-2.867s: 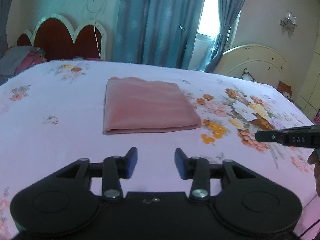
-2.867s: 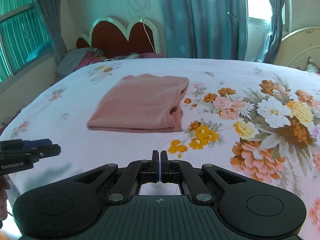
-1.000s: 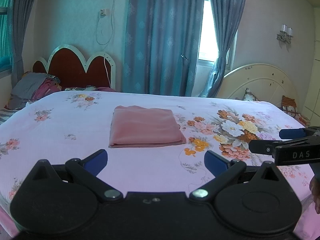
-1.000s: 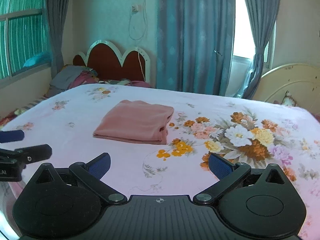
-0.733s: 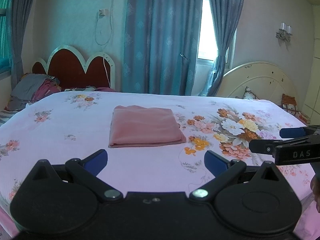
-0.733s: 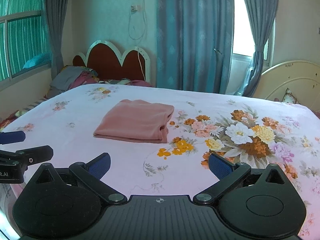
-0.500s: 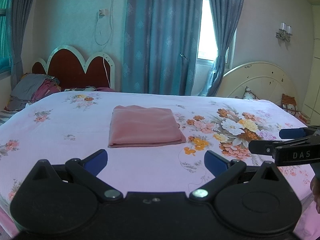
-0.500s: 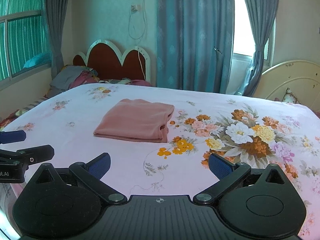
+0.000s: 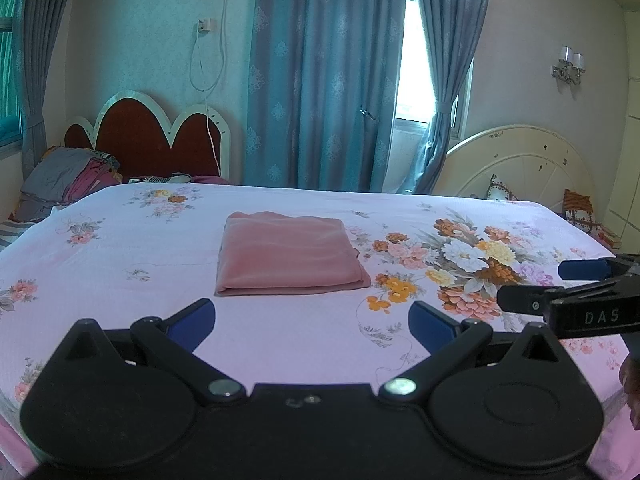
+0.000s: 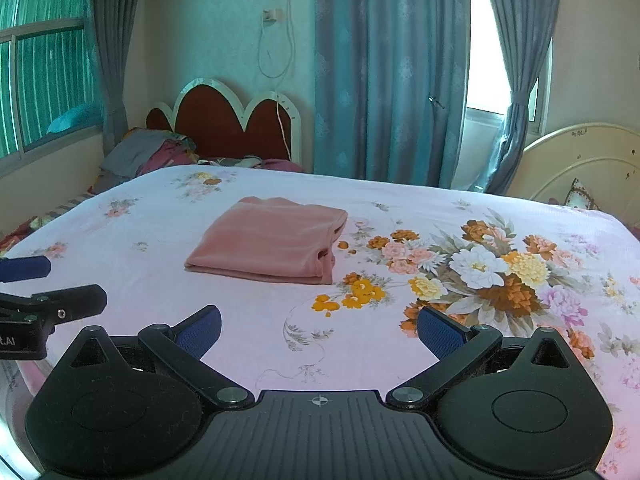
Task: Fold small clothes
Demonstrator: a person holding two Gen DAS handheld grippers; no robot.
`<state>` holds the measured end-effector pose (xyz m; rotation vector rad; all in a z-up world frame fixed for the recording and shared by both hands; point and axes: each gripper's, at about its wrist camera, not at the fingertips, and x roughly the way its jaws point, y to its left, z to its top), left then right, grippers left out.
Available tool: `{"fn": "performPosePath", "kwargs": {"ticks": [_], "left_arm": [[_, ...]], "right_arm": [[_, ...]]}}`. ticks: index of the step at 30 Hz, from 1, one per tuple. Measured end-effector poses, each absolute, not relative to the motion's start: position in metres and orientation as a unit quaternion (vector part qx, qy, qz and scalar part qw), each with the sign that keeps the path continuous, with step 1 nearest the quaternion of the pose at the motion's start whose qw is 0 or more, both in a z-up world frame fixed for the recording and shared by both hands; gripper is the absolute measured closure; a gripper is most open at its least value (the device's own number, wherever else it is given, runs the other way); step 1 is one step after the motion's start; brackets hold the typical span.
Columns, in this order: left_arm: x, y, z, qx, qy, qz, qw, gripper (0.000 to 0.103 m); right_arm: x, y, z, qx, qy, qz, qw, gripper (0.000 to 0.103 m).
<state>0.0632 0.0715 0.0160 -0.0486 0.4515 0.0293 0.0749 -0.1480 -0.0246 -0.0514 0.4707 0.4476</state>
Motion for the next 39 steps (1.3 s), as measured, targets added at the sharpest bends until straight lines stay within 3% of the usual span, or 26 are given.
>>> {"fn": "performPosePath", "kwargs": {"ticks": [39], "left_arm": [[0.067, 0.081, 0.013, -0.015, 0.223, 0.008, 0.975, 0.000]], "right_arm": [[0.078, -0.147, -0.023, -0.025, 0.227, 0.232, 0.946, 0.000]]}}
